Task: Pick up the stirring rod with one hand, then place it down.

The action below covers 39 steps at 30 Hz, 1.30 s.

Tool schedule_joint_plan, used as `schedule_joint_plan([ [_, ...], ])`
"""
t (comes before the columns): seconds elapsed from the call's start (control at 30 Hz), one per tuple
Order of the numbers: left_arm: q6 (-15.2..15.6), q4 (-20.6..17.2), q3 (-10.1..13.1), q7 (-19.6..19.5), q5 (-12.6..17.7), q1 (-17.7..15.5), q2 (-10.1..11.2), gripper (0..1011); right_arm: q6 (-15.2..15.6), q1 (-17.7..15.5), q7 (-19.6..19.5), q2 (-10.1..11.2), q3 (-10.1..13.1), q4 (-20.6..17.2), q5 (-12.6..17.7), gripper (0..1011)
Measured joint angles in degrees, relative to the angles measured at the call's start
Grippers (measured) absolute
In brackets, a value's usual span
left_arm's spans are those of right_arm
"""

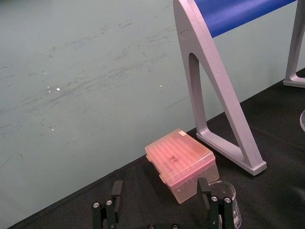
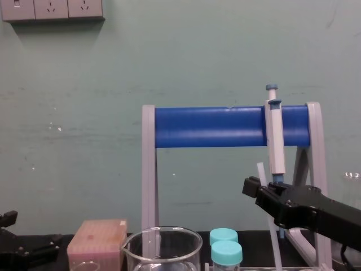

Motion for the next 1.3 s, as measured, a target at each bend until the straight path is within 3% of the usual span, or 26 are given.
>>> schedule_joint_plan([
  [1.13,0.0,0.0,0.0,0.0,0.0,0.0,0.0,1000,0.5,-0.3,-0.5,0.7,-0.8,-0.4,-2.0,69],
  [1.3,0.0,0.0,0.0,0.0,0.0,0.0,0.0,1000,0.5,-0.3,-0.5,0.6,-0.8,-0.4,-1.9,159],
])
